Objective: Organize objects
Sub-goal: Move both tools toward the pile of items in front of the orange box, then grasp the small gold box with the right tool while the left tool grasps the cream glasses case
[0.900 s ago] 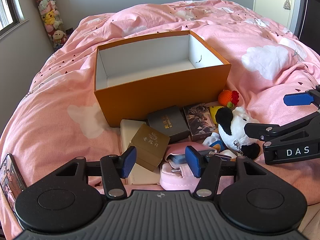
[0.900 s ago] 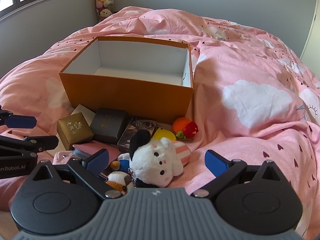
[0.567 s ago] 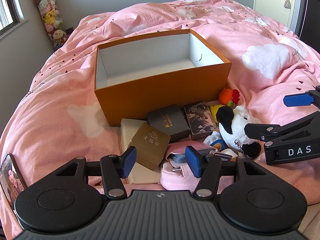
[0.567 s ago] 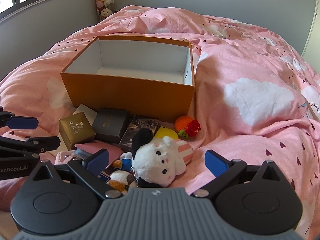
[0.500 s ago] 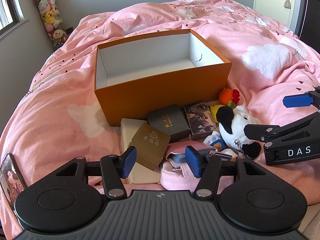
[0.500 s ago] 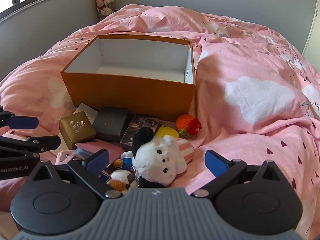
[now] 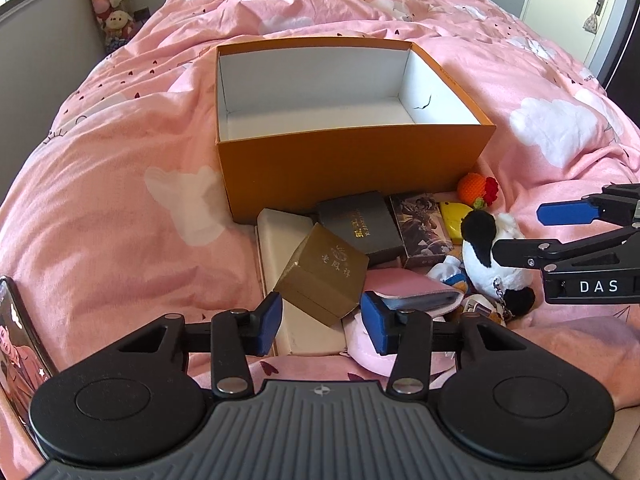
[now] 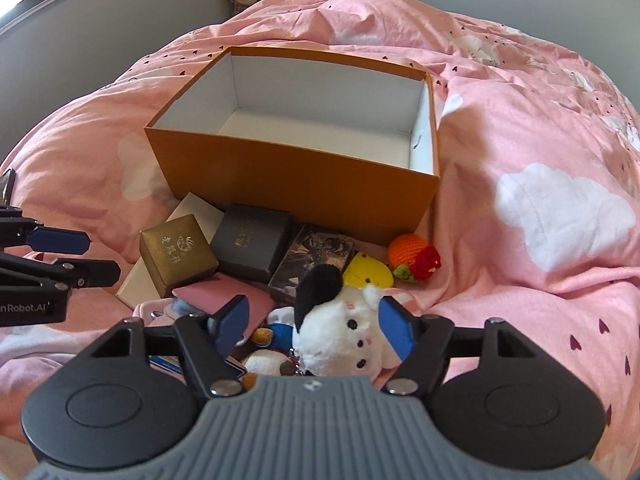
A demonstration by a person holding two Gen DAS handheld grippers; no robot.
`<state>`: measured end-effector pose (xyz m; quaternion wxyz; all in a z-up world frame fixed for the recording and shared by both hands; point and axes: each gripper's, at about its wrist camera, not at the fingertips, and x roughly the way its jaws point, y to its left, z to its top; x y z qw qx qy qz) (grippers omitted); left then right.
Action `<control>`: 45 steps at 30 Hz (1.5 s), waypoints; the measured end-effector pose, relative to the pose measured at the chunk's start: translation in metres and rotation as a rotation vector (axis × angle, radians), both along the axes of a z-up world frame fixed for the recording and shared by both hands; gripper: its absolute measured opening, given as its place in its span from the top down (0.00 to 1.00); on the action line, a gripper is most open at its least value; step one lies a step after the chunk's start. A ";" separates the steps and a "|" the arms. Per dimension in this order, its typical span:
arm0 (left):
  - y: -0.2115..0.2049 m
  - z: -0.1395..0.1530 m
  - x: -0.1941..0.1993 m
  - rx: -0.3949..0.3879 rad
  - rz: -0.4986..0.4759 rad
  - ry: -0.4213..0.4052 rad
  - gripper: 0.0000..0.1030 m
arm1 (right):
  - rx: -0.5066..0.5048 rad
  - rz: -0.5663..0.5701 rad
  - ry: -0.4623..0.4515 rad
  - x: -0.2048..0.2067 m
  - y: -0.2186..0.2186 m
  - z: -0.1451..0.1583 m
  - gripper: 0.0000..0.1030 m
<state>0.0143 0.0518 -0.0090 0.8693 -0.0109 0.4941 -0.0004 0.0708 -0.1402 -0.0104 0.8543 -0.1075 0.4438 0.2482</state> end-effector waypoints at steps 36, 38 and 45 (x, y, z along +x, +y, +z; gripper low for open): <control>0.061 -0.061 0.064 -0.149 0.064 0.331 0.55 | -0.030 0.644 0.264 0.056 0.142 -0.086 0.36; 0.062 -0.063 0.064 -0.157 0.069 0.329 0.54 | -0.022 0.633 0.255 0.056 0.138 -0.080 0.37; 0.067 -0.070 0.075 -0.223 0.123 0.323 0.43 | -0.025 0.555 0.154 0.061 0.106 -0.042 0.40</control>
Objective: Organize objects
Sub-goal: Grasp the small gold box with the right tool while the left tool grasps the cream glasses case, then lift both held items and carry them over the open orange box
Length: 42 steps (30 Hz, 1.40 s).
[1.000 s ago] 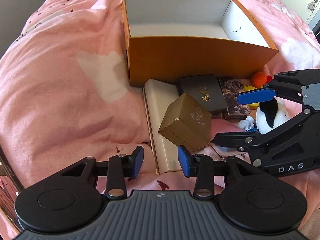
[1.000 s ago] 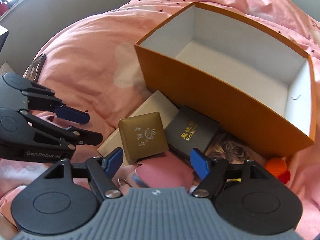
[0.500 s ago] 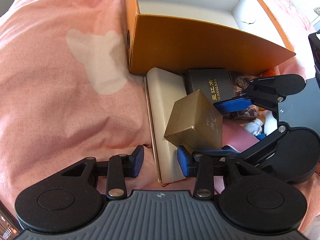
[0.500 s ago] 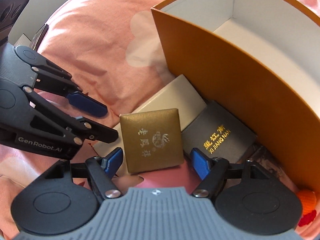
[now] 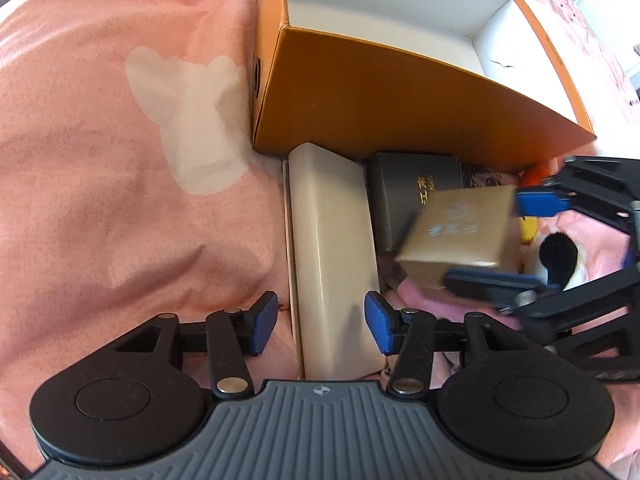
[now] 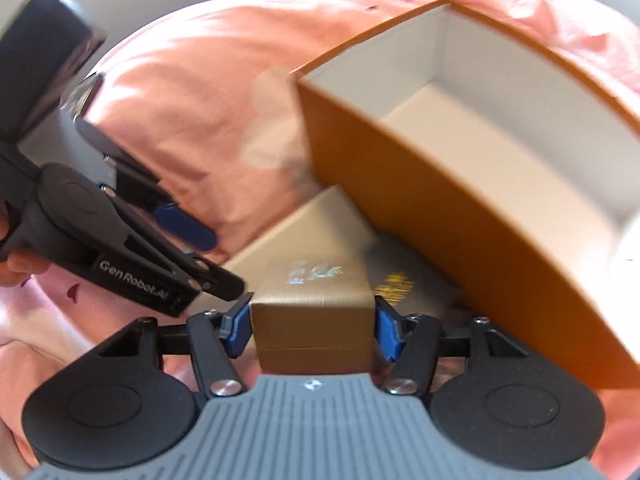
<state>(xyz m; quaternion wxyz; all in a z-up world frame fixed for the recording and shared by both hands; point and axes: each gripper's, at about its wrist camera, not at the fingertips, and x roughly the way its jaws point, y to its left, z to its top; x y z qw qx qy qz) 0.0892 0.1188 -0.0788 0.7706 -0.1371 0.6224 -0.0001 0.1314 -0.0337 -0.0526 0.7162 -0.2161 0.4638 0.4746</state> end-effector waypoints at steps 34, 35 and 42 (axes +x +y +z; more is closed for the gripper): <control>-0.007 0.031 0.026 -0.003 0.139 -0.166 0.69 | 0.034 -0.132 -0.061 0.021 -0.036 0.018 0.40; -0.008 0.038 0.023 0.001 0.141 -0.186 0.69 | 0.039 -0.134 -0.067 0.020 -0.037 0.021 0.40; -0.024 0.092 -0.012 -0.024 0.103 -0.309 0.69 | 0.104 -0.129 -0.102 0.011 -0.046 0.051 0.40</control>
